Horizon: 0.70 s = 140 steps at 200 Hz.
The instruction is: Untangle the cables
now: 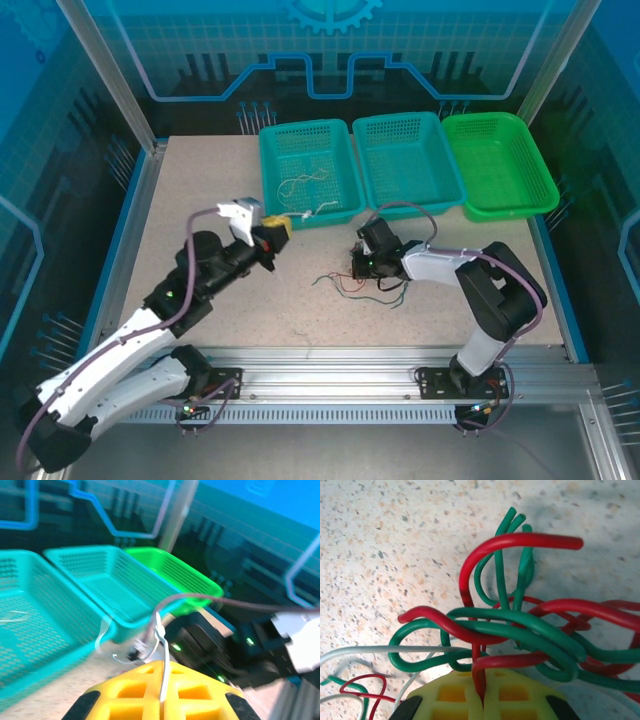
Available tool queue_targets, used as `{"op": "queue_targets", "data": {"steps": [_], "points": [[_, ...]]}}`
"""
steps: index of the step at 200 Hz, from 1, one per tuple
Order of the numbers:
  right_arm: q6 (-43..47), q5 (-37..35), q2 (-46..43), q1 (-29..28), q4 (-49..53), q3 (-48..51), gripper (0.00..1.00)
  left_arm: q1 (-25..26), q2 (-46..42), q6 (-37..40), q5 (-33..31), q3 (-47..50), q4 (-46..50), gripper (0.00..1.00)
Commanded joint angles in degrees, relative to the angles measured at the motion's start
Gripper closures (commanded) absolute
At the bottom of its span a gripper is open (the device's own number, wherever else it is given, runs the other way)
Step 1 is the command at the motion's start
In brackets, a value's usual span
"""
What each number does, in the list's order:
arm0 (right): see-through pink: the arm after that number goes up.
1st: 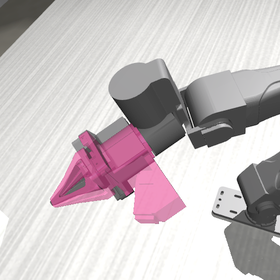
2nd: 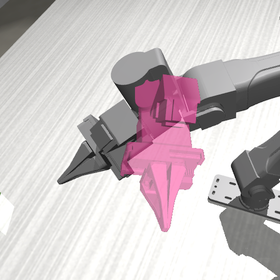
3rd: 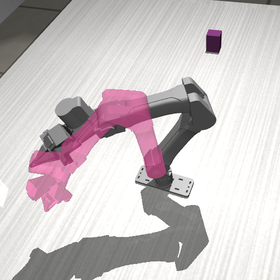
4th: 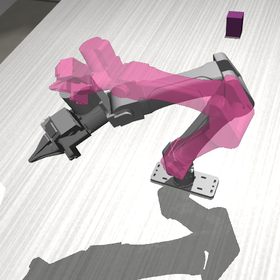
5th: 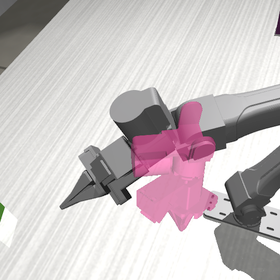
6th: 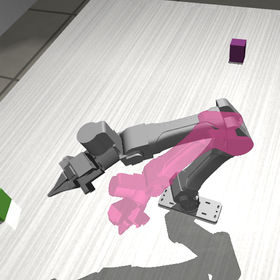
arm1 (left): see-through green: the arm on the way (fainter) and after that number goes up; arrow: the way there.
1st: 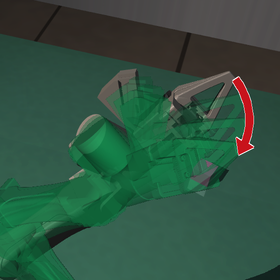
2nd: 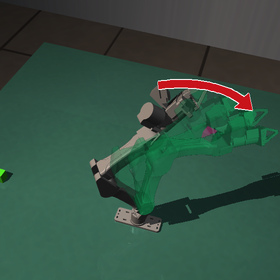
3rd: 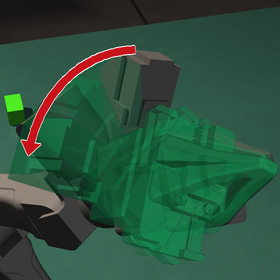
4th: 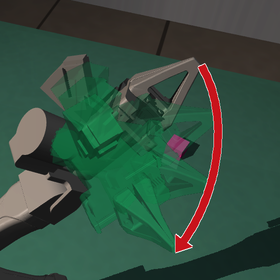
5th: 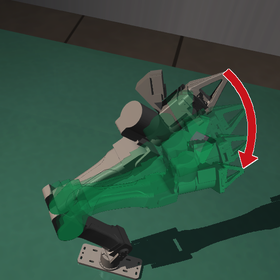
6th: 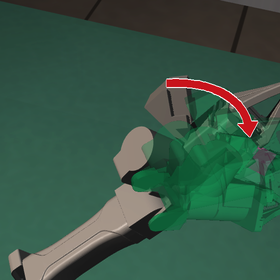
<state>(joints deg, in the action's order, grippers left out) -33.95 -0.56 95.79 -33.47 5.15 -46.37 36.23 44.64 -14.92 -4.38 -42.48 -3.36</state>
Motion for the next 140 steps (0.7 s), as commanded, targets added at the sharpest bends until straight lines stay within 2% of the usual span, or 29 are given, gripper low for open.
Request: {"op": "queue_targets", "data": {"steps": [1, 7, 12, 20, 34, 44, 55, 89, 122, 140], "points": [[-0.79, -0.26, -2.38, 0.95, 2.94, 2.04, 1.00, -3.49, 0.23, 0.65, -3.74, -6.01, 6.38, 1.00], [-0.61, 0.47, -2.93, 0.99, 3.02, 2.16, 1.00, -4.32, 1.22, 1.10, -2.50, -7.87, 6.30, 1.00], [-0.59, 0.96, -3.42, 1.03, 3.19, 2.19, 0.96, -4.85, 2.13, 1.67, -1.59, -9.65, 6.27, 1.00], [-0.58, 1.63, -4.37, 0.96, 3.74, 2.16, 0.84, -5.50, 4.20, 2.82, -0.51, -12.89, 6.51, 1.00], [-0.17, 2.78, -6.18, 0.99, 4.79, 1.73, 0.52, -6.33, 8.19, 5.16, 0.57, -19.16, 7.01, 1.00], [0.24, 3.83, -7.44, 0.95, 5.66, 1.28, 0.42, -7.02, 11.18, 6.84, 1.03, -23.69, 7.36, 1.00], [0.37, 4.73, -8.99, 0.96, 6.56, 0.91, 0.35, -8.07, 14.57, 7.88, 1.61, -28.21, 6.47, 1.00], [0.42, 6.38, -14.54, 1.04, 9.78, -0.31, 0.24, -12.94, 25.23, 7.65, 4.71, -42.13, 3.23, 1.00], [1.29, 5.19, -19.61, 1.23, 14.43, -2.11, 0.22, -15.75, 36.99, 10.72, 5.88, -55.62, 3.88, 1.00], [1.86, 4.02, -22.17, 1.48, 16.58, -2.67, 0.21, -17.41, 43.30, 11.45, 6.03, -59.37, 3.12, 1.00]]}}
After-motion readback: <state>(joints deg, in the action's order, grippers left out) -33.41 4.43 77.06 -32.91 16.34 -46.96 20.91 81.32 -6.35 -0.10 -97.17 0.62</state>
